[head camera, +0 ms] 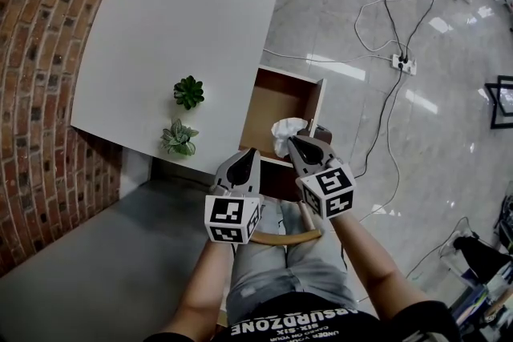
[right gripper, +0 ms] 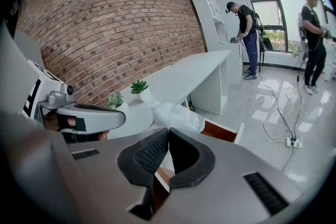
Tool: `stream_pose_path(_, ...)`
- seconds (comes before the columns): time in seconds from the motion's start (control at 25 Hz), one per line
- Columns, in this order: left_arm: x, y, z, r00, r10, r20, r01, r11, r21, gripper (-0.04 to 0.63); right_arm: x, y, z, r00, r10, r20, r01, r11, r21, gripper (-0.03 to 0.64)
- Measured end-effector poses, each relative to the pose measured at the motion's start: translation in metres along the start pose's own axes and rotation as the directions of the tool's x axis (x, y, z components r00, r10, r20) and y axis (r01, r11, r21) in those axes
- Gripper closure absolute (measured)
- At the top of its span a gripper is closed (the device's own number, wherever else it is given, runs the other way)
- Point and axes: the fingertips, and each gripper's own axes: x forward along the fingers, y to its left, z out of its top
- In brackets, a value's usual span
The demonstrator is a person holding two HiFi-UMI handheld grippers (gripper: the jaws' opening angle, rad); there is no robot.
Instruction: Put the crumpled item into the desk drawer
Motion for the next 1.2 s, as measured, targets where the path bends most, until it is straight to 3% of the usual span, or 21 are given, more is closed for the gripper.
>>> stream_pose_path(1.2, 0.023, 0.014, -0.015, 0.999, 0.001, -0.048, -0.002, 1.000, -0.016, 0.589, 0.038, -0.012, -0.026, 0.999, 0.003, -0.053, -0.001, 0.999, 0.034, 0.617)
